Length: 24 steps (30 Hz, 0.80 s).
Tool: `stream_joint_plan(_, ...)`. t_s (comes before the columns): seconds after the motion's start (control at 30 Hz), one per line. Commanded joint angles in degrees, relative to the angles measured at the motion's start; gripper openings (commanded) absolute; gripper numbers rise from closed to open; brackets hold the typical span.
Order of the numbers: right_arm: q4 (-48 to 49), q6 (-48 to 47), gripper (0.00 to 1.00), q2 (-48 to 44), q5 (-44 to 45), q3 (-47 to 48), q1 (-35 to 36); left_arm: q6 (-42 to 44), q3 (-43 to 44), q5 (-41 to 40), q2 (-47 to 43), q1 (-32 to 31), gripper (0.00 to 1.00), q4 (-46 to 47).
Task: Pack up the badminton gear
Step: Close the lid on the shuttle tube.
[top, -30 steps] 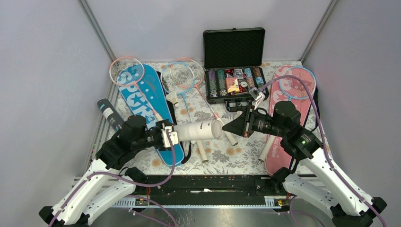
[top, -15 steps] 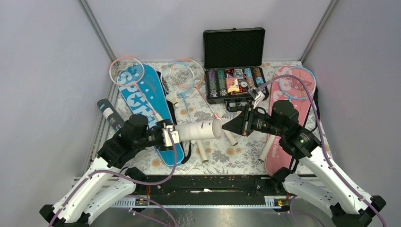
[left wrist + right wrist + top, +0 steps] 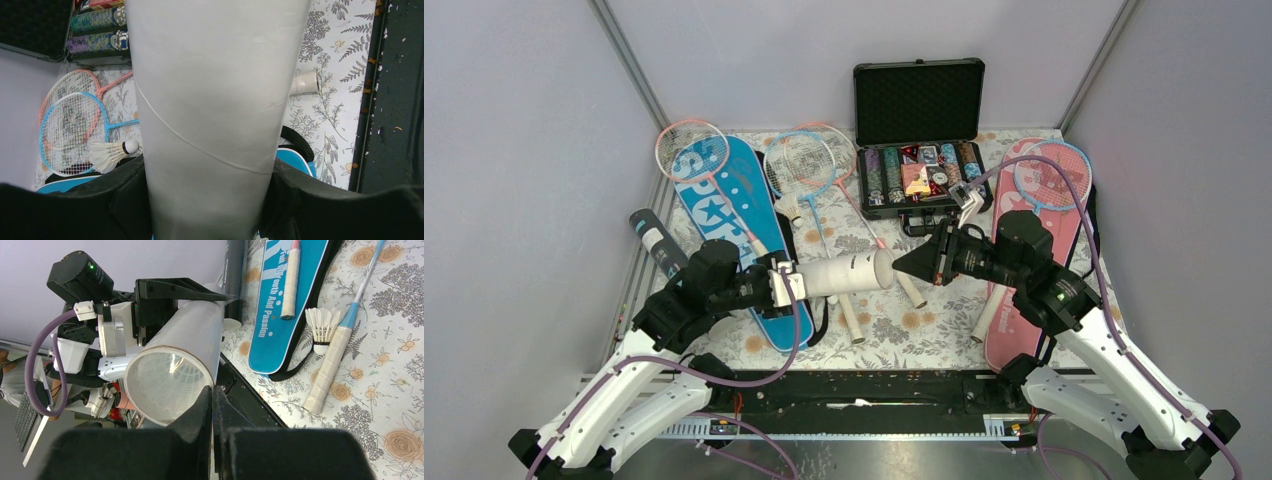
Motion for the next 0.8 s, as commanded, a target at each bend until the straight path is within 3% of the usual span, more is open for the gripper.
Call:
stream_joint_plan(0.0, 0.3, -1.4, 0.00, 0.7, 0.9, 2.2, 0.9, 0.0, 3.4, 3.0, -0.3, -0.4, 0.30, 3.8)
stream_joint_plan(0.13, -0.1, -1.4, 0.02, 0.3, 0.8, 2.1, 1.0, 0.1, 3.4, 2.9, -0.6, -0.4, 0.30, 3.8)
stream_joint_plan(0.3, 0.5, -0.3, 0.37, -0.1, 0.3, 1.8, 1.0, -0.2, 3.6, 3.2, -0.9, -0.4, 0.30, 3.8)
stream_joint_plan(0.4, 1.9, 0.8, 0.49, 0.0, -0.6, 1.3, 1.0, -0.5, 3.9, 4.1, -1.0, -0.4, 0.30, 3.8)
stream_joint_plan(0.77, 6.5, 4.5, 0.56, 1.9, -4.7, -2.2, 1.1, -4.7, 5.9, 9.7, 0.2, -0.4, 0.29, 9.4)
